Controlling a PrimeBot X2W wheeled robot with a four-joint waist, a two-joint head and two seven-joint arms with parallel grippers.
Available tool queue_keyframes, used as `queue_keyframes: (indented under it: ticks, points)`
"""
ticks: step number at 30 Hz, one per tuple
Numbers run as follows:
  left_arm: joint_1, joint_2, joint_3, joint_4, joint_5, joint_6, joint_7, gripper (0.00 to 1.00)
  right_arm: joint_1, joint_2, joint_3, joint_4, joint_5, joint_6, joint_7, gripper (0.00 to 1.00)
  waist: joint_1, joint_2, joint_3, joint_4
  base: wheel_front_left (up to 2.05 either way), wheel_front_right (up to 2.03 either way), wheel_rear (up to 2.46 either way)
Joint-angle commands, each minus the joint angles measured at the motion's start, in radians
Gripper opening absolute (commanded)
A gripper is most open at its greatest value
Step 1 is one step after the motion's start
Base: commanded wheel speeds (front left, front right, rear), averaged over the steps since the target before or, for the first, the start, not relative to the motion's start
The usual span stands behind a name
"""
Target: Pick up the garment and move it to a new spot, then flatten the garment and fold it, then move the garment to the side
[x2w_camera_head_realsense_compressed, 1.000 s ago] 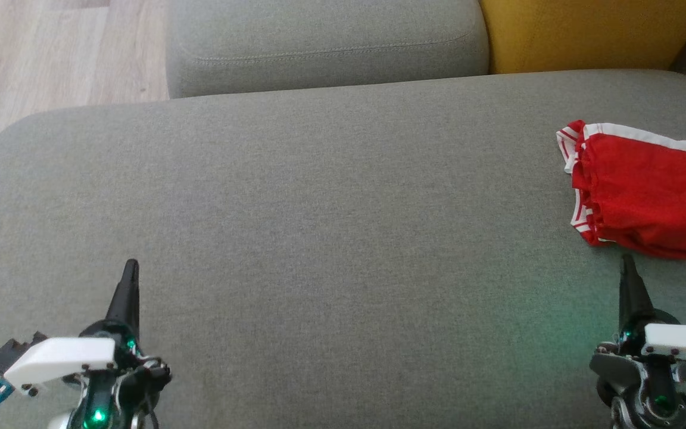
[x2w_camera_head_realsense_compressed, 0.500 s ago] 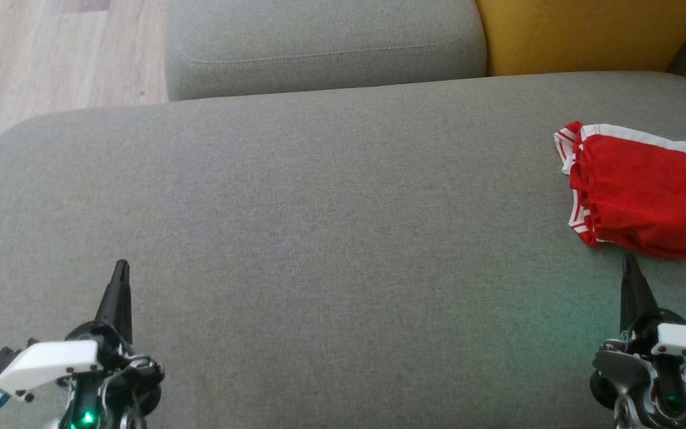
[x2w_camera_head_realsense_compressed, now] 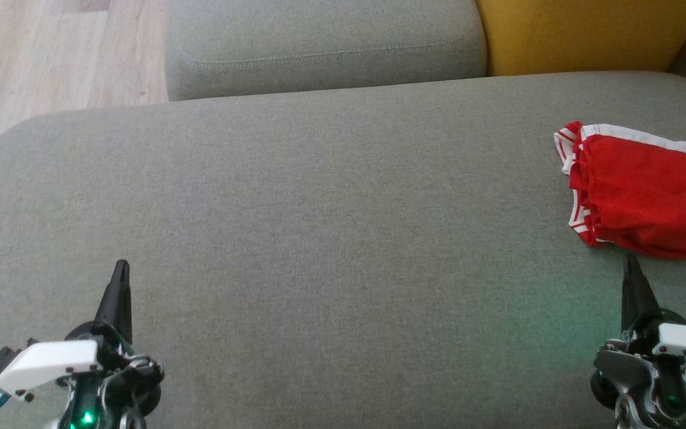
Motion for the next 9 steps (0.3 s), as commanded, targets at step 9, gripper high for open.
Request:
queue_keyframes:
  ticks: [9]
  points:
    - [-0.058,0.011,0.043,-0.026,0.004,-0.007,0.008,0.0,-0.055,-0.01,0.016,-0.038,0.005,0.007,0.007,0.0,0.0,0.0,0.0,0.0,0.0,0.0,0.0]
